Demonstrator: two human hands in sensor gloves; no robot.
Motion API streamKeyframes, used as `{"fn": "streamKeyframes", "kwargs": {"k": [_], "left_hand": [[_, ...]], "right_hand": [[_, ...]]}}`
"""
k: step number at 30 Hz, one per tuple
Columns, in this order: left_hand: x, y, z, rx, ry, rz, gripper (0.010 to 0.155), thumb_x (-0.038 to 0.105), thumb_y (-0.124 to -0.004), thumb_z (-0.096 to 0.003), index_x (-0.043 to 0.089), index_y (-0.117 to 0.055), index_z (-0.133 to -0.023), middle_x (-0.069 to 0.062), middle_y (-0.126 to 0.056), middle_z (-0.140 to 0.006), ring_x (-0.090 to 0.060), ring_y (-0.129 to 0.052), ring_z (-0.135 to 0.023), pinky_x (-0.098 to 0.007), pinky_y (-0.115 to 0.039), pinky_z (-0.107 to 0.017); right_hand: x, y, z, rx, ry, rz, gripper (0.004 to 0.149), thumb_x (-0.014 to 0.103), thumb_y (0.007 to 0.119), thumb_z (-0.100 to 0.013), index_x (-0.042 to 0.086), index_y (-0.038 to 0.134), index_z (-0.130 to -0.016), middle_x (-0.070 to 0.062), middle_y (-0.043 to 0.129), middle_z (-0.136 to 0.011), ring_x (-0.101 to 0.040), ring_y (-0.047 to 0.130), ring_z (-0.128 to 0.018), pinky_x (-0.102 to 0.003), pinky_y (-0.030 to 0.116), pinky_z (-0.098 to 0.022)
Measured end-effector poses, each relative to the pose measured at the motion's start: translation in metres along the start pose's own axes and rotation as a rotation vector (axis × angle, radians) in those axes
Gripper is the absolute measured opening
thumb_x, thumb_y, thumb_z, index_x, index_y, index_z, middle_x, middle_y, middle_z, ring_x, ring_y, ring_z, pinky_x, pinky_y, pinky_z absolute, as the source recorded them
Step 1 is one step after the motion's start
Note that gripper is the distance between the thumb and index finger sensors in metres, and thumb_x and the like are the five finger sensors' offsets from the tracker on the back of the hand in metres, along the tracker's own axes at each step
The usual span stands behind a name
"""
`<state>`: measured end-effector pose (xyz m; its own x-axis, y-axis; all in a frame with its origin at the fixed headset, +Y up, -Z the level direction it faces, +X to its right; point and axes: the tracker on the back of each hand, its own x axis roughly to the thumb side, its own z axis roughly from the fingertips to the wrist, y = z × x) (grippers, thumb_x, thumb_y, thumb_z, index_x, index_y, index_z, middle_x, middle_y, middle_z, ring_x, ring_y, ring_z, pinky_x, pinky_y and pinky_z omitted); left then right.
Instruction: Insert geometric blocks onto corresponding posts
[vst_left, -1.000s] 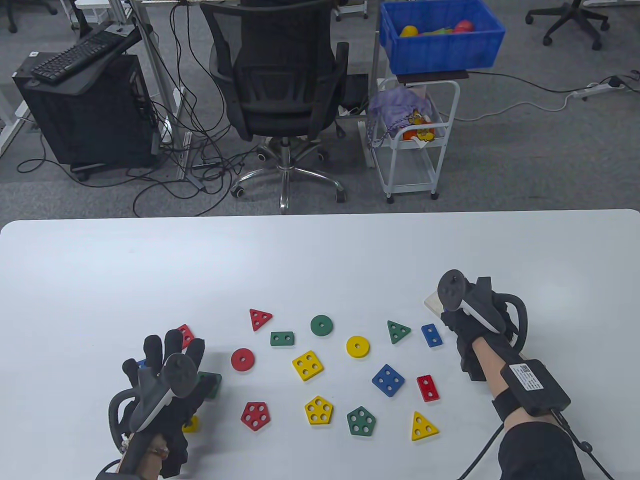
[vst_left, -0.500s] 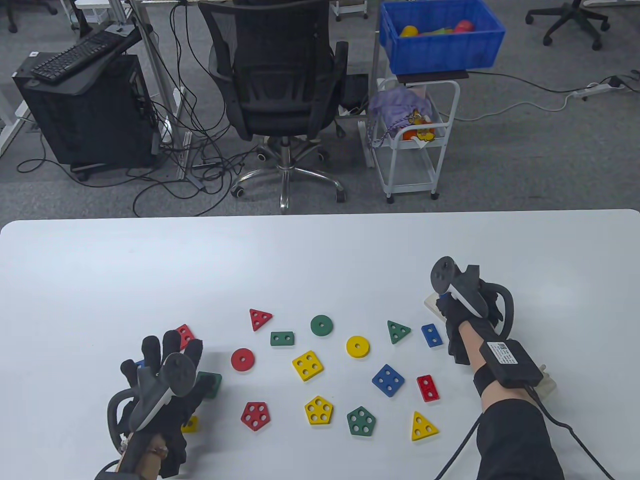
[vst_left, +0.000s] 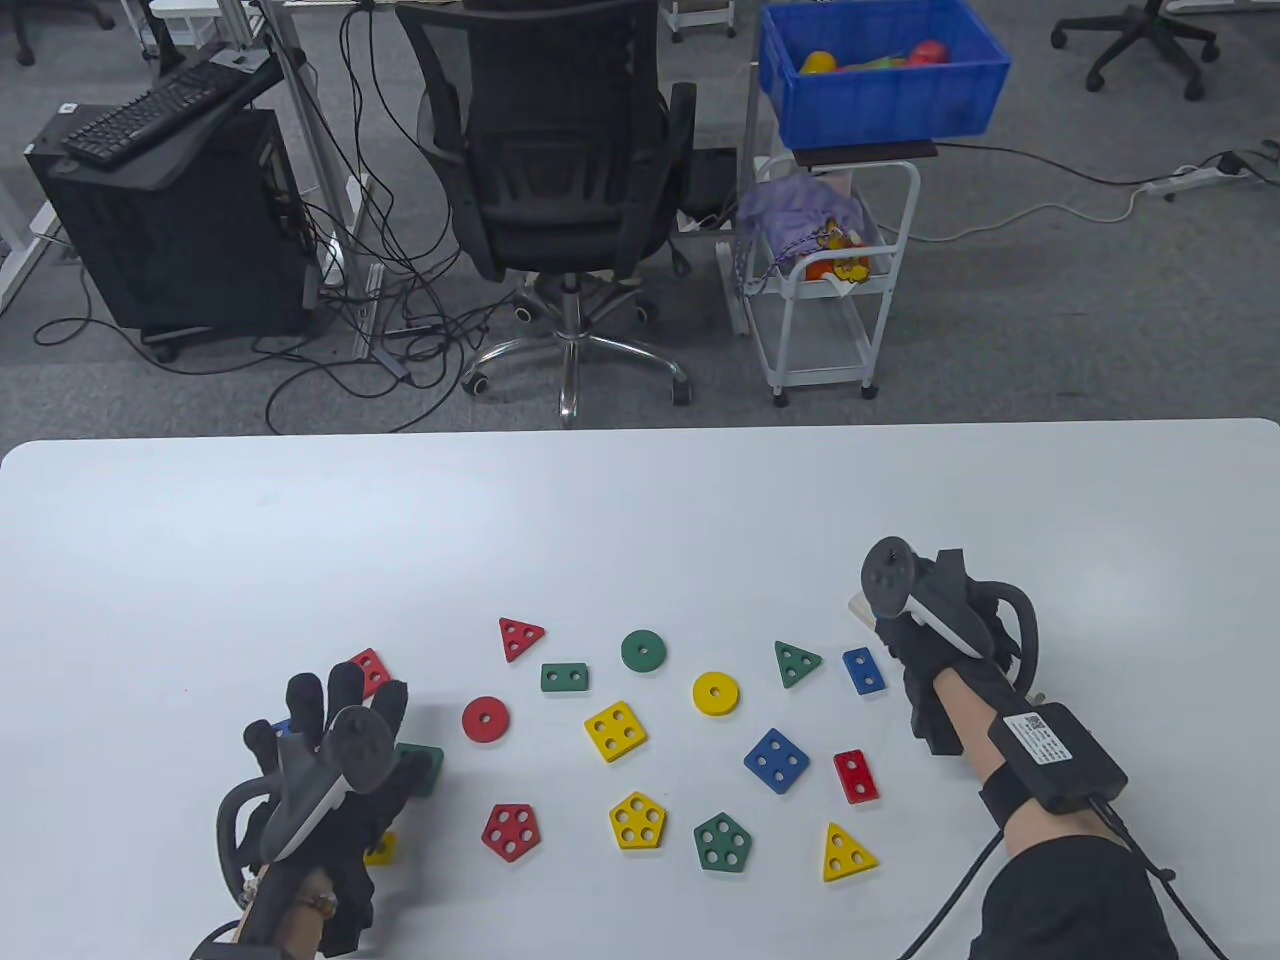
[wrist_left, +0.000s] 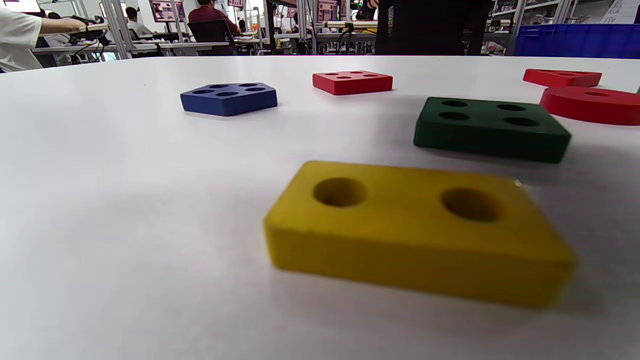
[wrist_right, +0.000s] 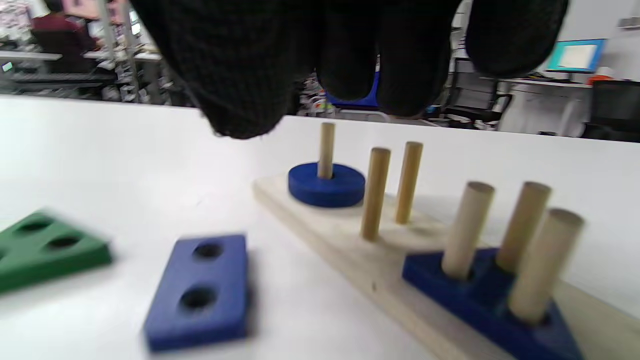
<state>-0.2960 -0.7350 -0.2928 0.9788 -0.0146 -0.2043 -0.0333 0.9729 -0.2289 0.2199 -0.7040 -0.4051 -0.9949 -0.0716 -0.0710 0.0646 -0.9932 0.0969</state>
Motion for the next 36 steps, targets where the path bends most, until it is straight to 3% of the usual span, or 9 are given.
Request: {"fn": "streamKeyframes", "kwargs": {"k": [5,11,17,22,31,36], "left_hand": [[0.001,0.000,0.000,0.003,-0.004,0.002,0.078,0.077,-0.052,-0.0337,0.060,-0.024,-0.104,0.022,0.000,-0.117,-0.019,0.002,-0.112,-0.060,-0.010,-0.080],[0.002,0.000,0.000,0.003,-0.009,0.001,0.078,0.077,-0.052,-0.0338,0.060,-0.024,-0.104,0.022,0.000,-0.117,-0.019,0.002,-0.112,-0.060,-0.010,-0.080],[0.002,0.000,0.000,0.002,-0.007,0.003,0.078,0.077,-0.052,-0.0339,0.060,-0.024,-0.104,0.022,0.000,-0.117,-0.019,0.002,-0.112,-0.060,-0.010,-0.080],[0.002,0.000,0.001,0.000,-0.009,0.001,0.077,0.077,-0.052,-0.0337,0.060,-0.024,-0.104,0.022,0.000,-0.117,-0.019,0.002,-0.112,-0.060,-0.010,-0.080],[0.002,-0.001,0.000,0.003,-0.011,0.007,0.077,0.076,-0.052,-0.0339,0.060,-0.024,-0.104,0.022,0.000,-0.117,-0.019,0.002,-0.112,-0.060,-0.010,-0.080],[0.002,-0.001,0.000,0.001,-0.009,0.005,0.078,0.077,-0.052,-0.0339,0.060,-0.024,-0.104,0.022,0.000,-0.117,-0.019,0.002,-0.112,-0.060,-0.010,-0.080]], "right_hand": [[0.017,0.020,0.015,0.114,-0.123,0.115,0.062,0.033,0.091,-0.041,0.026,0.065,-0.097,-0.006,0.073,-0.102,-0.035,0.086,-0.080,-0.058,0.073,-0.057],[0.034,0.044,0.011,0.208,-0.171,0.242,0.069,0.030,0.091,-0.041,0.029,0.056,-0.100,-0.003,0.063,-0.107,-0.034,0.086,-0.081,-0.057,0.074,-0.057],[0.034,0.045,0.006,0.183,-0.161,0.211,0.064,0.033,0.092,-0.039,0.028,0.064,-0.096,-0.003,0.076,-0.099,-0.030,0.092,-0.065,-0.057,0.075,-0.055],[0.033,0.046,0.008,0.155,-0.167,0.198,0.065,0.041,0.091,-0.037,0.023,0.068,-0.095,-0.007,0.080,-0.094,-0.031,0.092,-0.064,-0.058,0.075,-0.055],[0.028,0.048,0.015,0.085,-0.148,0.144,0.067,0.043,0.092,-0.037,0.021,0.068,-0.095,-0.009,0.080,-0.094,-0.031,0.092,-0.064,-0.057,0.077,-0.053],[0.020,0.032,0.022,0.026,-0.137,0.096,0.067,0.042,0.091,-0.037,0.021,0.067,-0.096,-0.009,0.079,-0.095,-0.031,0.091,-0.065,-0.058,0.077,-0.053]]}}
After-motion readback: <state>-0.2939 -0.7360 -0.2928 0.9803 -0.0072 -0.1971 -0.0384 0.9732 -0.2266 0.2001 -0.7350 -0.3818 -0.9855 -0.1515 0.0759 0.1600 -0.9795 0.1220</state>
